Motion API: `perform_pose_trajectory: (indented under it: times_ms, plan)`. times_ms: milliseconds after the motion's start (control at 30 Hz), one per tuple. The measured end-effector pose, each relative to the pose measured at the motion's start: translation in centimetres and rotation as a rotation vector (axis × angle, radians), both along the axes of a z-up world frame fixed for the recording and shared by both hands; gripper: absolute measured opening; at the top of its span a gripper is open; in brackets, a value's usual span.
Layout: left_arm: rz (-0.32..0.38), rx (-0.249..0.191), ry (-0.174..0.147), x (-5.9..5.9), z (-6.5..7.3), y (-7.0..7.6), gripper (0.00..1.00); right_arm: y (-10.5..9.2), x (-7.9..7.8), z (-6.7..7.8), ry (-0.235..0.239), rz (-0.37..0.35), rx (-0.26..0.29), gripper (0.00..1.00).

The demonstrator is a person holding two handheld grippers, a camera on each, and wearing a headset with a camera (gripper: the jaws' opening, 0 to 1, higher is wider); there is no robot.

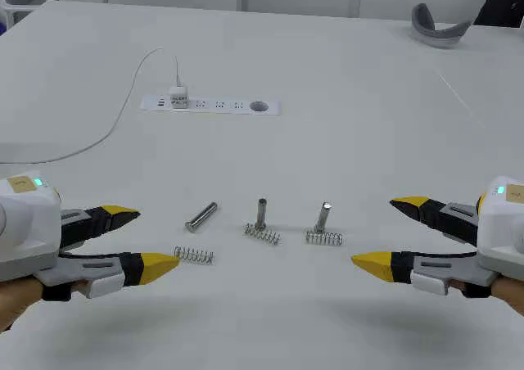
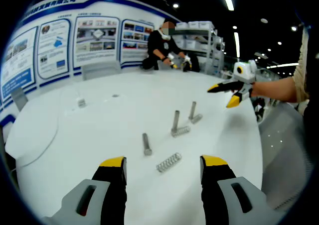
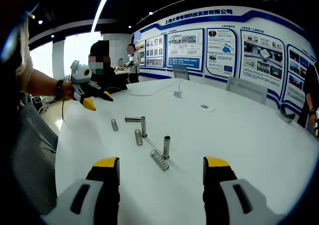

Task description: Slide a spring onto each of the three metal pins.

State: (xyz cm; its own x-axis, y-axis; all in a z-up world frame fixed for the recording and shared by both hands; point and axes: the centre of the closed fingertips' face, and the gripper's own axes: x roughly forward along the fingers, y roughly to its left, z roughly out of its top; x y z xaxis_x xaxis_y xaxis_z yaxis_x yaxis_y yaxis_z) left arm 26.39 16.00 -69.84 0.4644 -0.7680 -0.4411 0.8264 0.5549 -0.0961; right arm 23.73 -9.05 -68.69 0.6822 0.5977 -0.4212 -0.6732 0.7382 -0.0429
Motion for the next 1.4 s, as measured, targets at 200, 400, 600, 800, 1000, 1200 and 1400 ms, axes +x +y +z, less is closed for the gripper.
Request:
perform_pose_trajectory:
  times_ms: [200,400,600,800,1000,1200,1400]
  plan:
    - [0.006,-0.006,0.0,0.2,0.1,0.1,0.6,0.0,-0.2,0.0,0.001,-0.003,0.003,0.69]
    - [0.009,-0.003,0.0,0.5,0.2,0.1,0.59,-0.1,-0.1,0.1,0.004,-0.014,0.015,0.68]
    - [0.009,0.004,-0.004,1.1,0.2,0.0,0.57,-0.1,-0.1,0.2,0.004,-0.021,0.016,0.68]
    - [0.01,0.01,-0.014,1.9,0.4,-0.4,0.55,-0.1,-0.2,0.1,0.007,-0.025,0.02,0.67]
    - [0.001,0.026,-0.023,2.7,0.5,-1.1,0.52,-0.2,-0.3,0.0,0.009,-0.033,0.023,0.67]
    - [-0.014,0.055,-0.034,3.9,0.6,-2.3,0.49,-0.2,-0.5,0.0,0.009,-0.035,0.028,0.67]
    - [-0.05,0.082,-0.032,4.7,0.3,-3.6,0.49,-0.4,-0.5,-0.1,0.011,-0.039,0.03,0.67]
